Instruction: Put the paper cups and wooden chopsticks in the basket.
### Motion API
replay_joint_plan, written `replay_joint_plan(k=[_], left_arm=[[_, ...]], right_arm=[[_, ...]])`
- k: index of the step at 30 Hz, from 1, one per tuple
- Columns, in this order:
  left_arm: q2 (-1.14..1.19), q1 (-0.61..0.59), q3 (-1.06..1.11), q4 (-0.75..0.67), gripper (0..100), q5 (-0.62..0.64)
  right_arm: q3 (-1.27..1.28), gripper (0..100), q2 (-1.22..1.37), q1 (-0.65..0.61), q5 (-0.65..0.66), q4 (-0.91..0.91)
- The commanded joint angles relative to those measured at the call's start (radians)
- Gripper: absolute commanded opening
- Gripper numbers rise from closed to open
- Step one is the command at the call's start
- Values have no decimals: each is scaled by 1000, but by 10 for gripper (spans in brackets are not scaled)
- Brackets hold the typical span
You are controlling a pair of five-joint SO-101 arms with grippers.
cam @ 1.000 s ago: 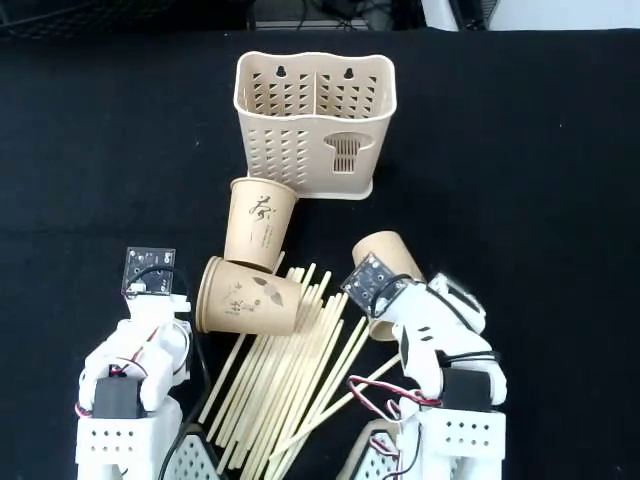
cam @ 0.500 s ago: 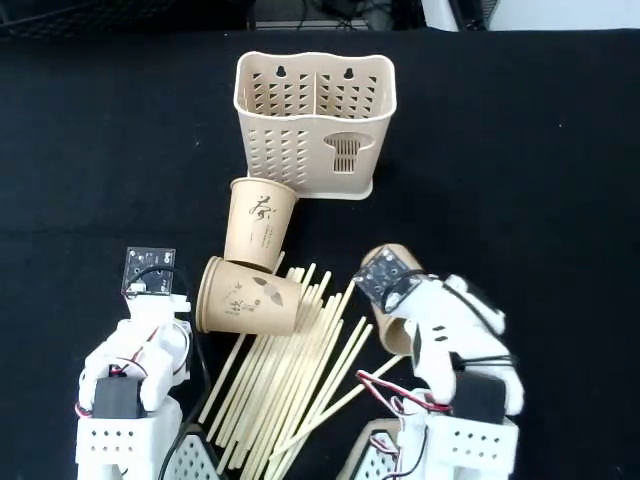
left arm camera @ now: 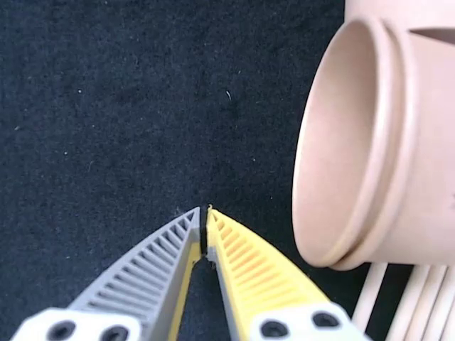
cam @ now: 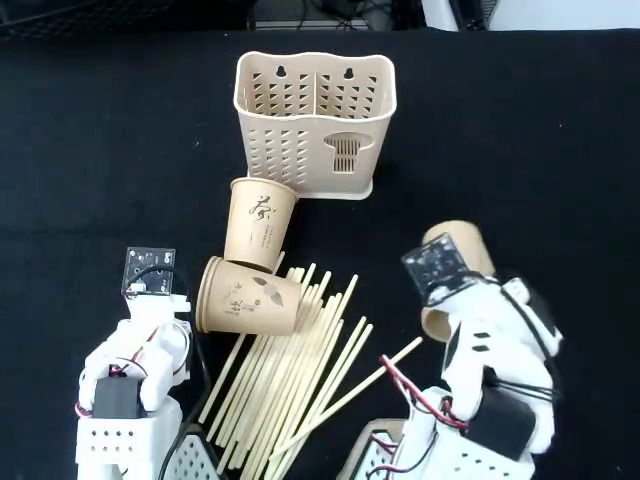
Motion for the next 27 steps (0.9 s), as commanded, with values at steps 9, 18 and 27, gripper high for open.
replay_joint_plan(k=[9,18,27], left_arm=[[-5,1,13,23,32,6],[-5,1,13,23,32,6],[-5,1,13,23,32,6]], right_arm=[[-417,12,499,29,-341,75],[-800,12,1122,92,-511,147],[-1230,12,1643,117,-568,281]])
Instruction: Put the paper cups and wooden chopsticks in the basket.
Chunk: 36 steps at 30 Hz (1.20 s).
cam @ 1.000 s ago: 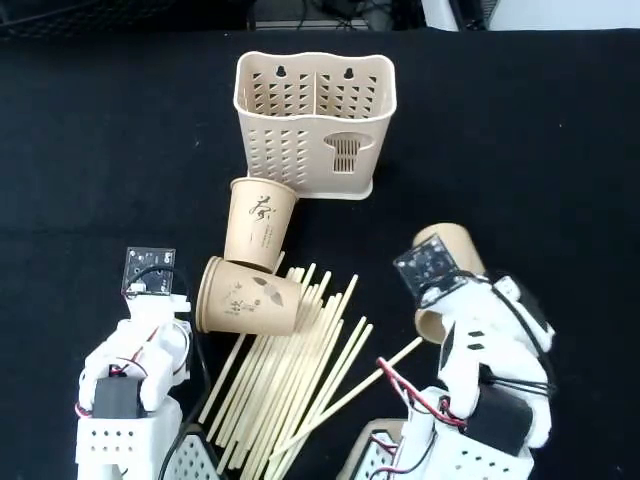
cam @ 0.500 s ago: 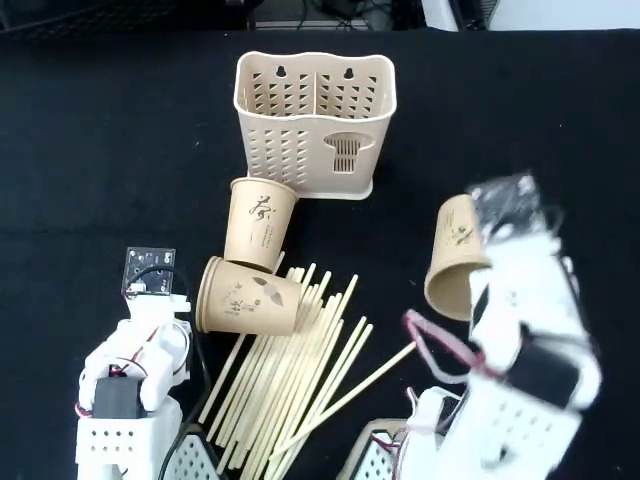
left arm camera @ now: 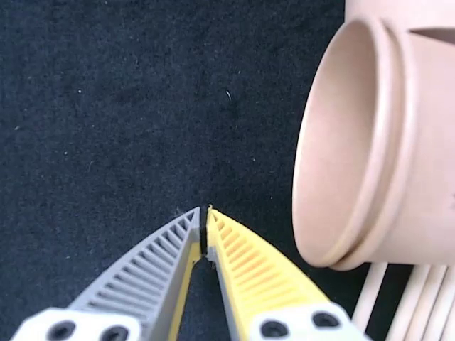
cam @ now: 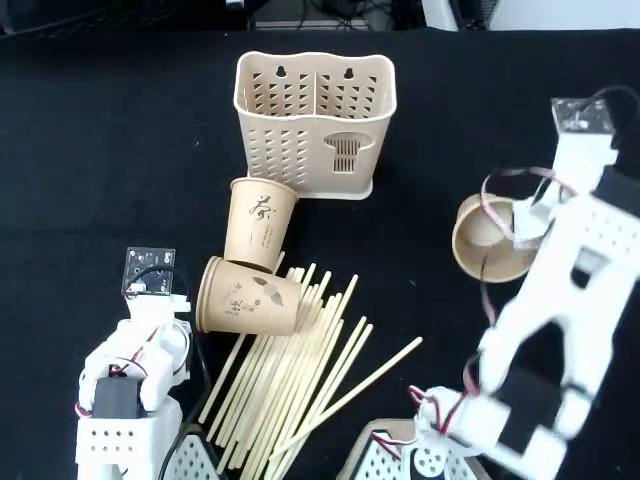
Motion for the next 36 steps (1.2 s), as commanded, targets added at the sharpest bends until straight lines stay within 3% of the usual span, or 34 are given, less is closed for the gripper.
replay_joint_plan(k=[1,18,23,36], left_arm=[[-5,1,13,23,32,6],[-5,1,13,23,32,6],[-5,1,13,23,32,6],[-5,1,13,23,32,6]], right_arm=[[-211,12,163,28,-44,48],[-857,23,762,61,-193,305],[-866,181,774,58,-196,305],[-905,187,541,18,-37,305]])
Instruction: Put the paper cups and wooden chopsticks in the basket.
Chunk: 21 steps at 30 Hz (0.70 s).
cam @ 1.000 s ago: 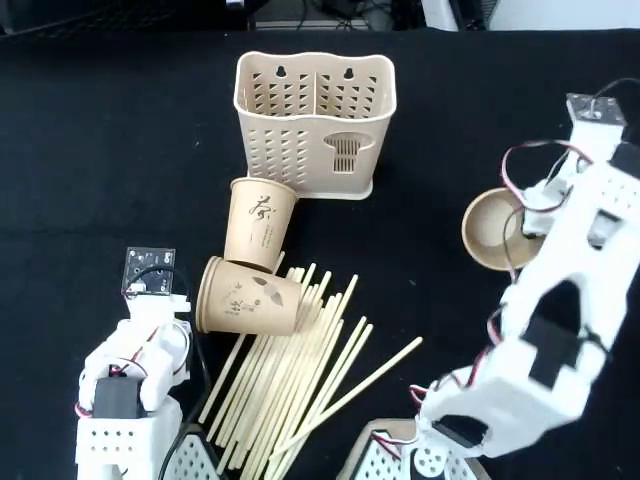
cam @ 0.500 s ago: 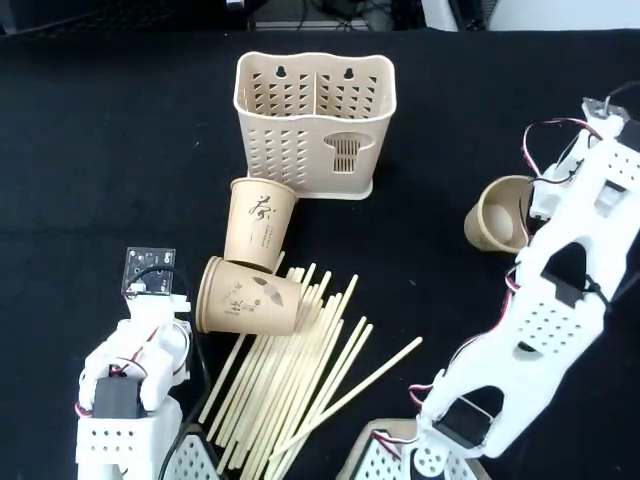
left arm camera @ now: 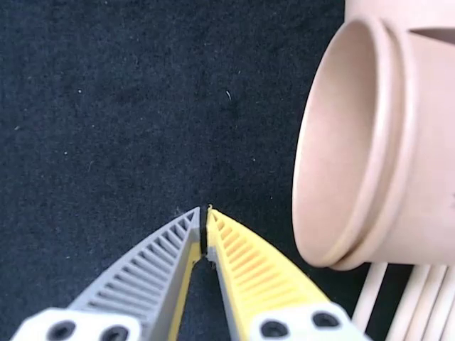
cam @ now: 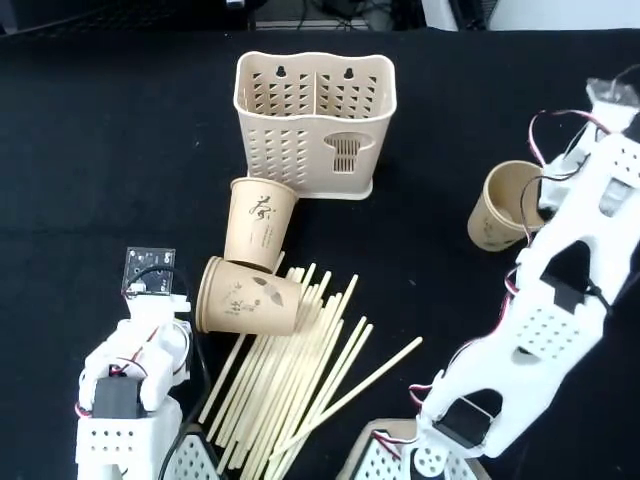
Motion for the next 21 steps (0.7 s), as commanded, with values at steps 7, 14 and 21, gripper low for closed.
replay_joint_plan(k=[7,14,21], left_arm=[[-5,1,13,23,32,6],[-5,1,13,23,32,6],[-5,1,13,23,32,6]], right_arm=[[-18,186,-363,-120,-8,15],[306,162,-699,-282,-12,12],[687,162,-1079,-525,-12,9]])
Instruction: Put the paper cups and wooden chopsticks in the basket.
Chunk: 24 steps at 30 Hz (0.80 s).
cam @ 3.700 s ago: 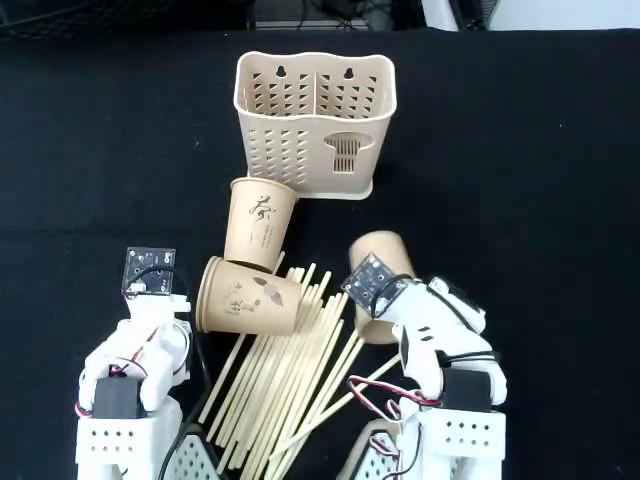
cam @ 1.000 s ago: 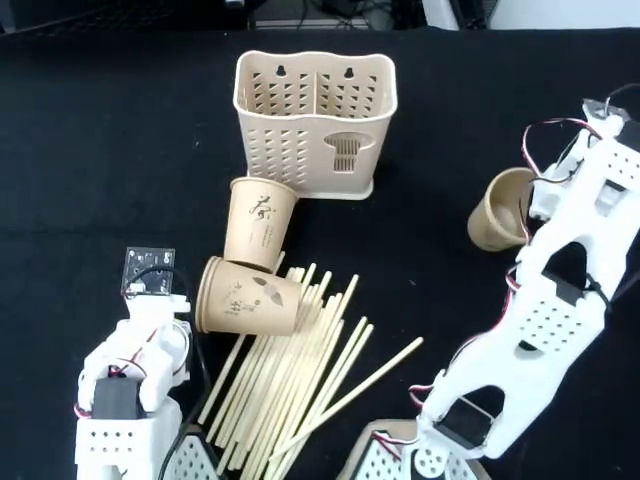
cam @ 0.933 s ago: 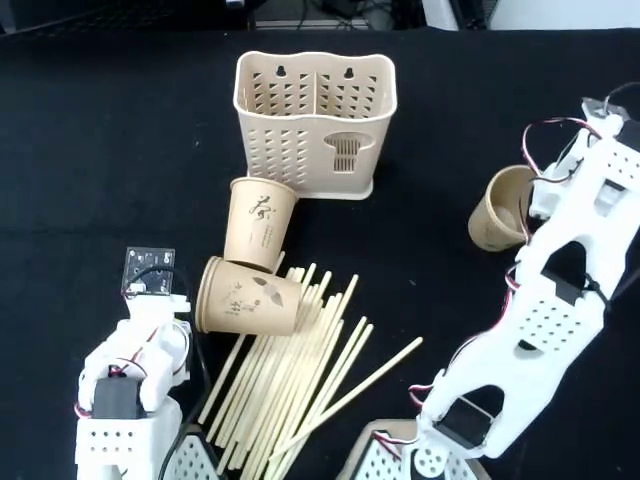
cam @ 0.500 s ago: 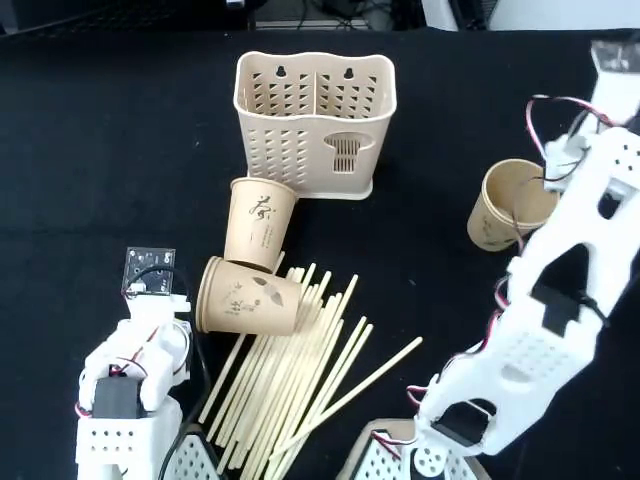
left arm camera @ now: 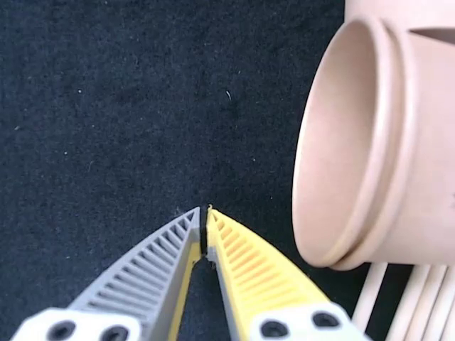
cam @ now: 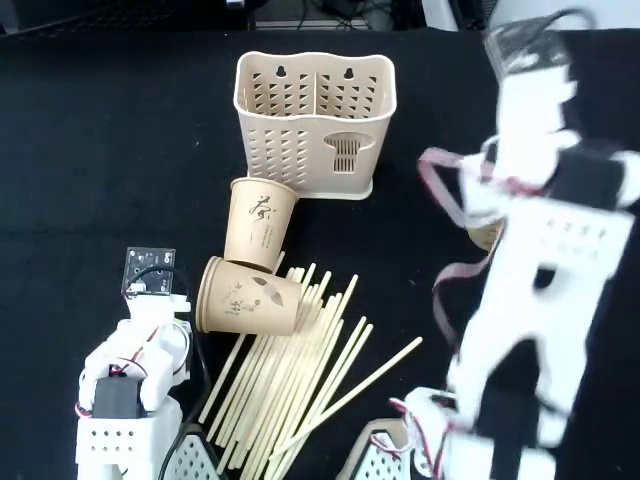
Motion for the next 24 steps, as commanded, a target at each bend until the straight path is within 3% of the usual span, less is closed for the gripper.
replay_joint_plan(k=[1,7,15,18,24], left_arm=[[-5,1,13,23,32,6],[-5,1,13,23,32,6],[-5,1,13,23,32,6],[-5,1,13,23,32,6],[-5,4,13,23,32,6]], right_arm=[[182,162,-203,-141,-8,3],[581,162,-349,-362,-6,-91],[978,162,-369,-430,17,-331],[1078,159,-369,-431,112,-344],[1251,159,-371,-430,439,-388]])
